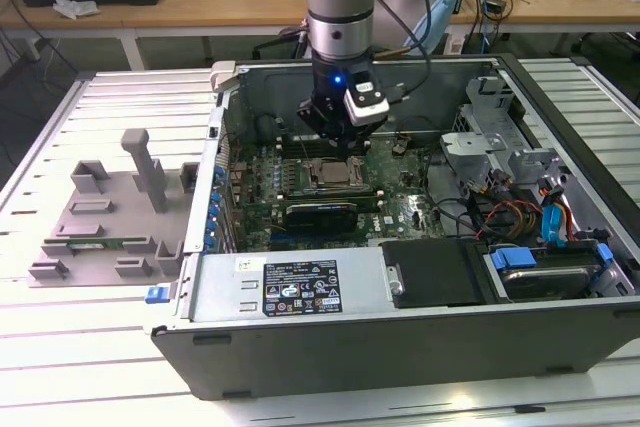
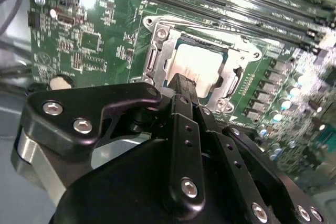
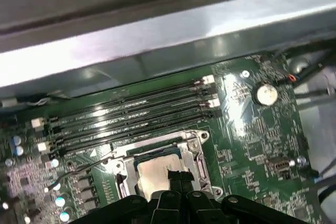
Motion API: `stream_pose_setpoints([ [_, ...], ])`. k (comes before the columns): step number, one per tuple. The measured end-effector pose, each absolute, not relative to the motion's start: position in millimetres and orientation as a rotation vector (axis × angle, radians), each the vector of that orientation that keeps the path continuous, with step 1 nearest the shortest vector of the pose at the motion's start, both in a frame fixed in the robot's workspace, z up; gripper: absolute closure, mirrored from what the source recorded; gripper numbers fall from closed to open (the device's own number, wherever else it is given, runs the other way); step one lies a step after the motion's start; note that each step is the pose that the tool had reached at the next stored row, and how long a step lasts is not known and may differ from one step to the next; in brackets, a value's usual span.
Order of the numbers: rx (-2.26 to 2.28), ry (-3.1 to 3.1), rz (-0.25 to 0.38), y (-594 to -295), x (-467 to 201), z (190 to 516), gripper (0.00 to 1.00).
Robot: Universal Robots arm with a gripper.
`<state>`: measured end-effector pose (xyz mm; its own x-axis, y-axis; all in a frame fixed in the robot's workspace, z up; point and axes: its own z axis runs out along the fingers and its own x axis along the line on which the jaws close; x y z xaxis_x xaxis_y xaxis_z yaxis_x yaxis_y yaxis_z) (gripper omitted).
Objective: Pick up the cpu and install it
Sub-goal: 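Close the cpu cover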
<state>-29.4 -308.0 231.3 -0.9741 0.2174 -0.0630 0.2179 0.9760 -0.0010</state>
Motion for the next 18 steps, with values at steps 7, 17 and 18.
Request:
stream_pose_setpoints([
  [7,0.165,3.074,-0.007,-311.5,-45.2,222.1,0.89],
  [17,0.162,3.075,-0.005,-313.5,-62.4,211.2,0.89],
  [18,0.162,3.075,-0.005,-313.5,-63.7,209.6,0.89],
])
